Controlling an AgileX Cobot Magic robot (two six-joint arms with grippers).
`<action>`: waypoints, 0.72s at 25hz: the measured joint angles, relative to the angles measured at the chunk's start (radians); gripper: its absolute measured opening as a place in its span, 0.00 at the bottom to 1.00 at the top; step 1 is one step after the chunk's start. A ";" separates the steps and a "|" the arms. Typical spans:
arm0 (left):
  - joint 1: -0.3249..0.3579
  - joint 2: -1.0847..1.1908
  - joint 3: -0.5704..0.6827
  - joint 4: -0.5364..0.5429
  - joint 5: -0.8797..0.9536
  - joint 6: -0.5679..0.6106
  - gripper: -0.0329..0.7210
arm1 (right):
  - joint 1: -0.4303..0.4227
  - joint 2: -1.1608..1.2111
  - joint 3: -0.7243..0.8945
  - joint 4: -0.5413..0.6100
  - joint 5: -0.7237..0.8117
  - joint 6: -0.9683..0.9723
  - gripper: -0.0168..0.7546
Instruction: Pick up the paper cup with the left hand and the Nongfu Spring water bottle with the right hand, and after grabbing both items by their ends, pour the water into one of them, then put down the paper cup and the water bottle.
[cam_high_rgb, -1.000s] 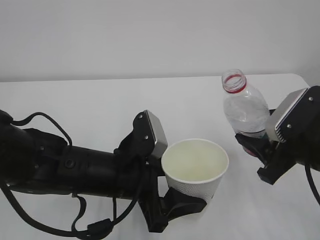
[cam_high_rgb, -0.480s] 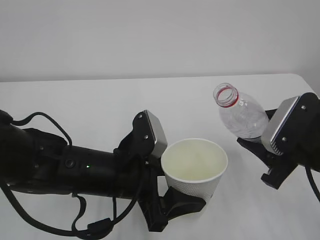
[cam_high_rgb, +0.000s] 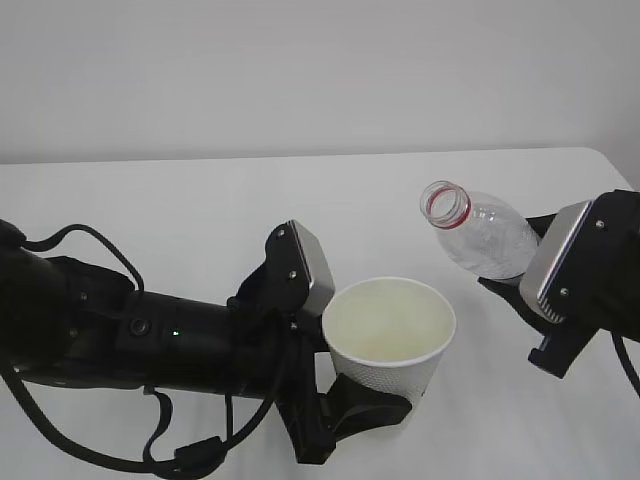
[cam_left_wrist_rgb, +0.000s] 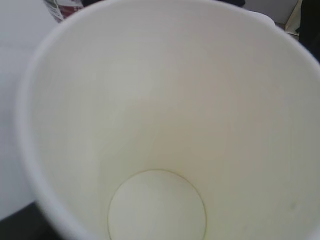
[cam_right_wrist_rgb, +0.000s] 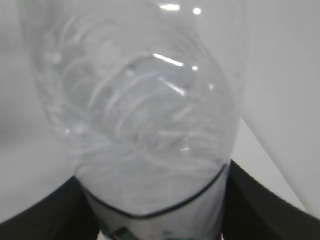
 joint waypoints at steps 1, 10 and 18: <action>0.000 0.000 0.000 0.000 0.000 0.000 0.76 | 0.000 0.000 0.000 0.000 0.000 -0.006 0.64; 0.000 0.000 0.000 0.002 0.000 0.000 0.76 | 0.000 0.000 0.000 0.004 -0.006 -0.128 0.64; 0.000 0.000 0.000 0.002 0.000 0.000 0.76 | 0.000 0.000 0.000 0.067 -0.030 -0.235 0.64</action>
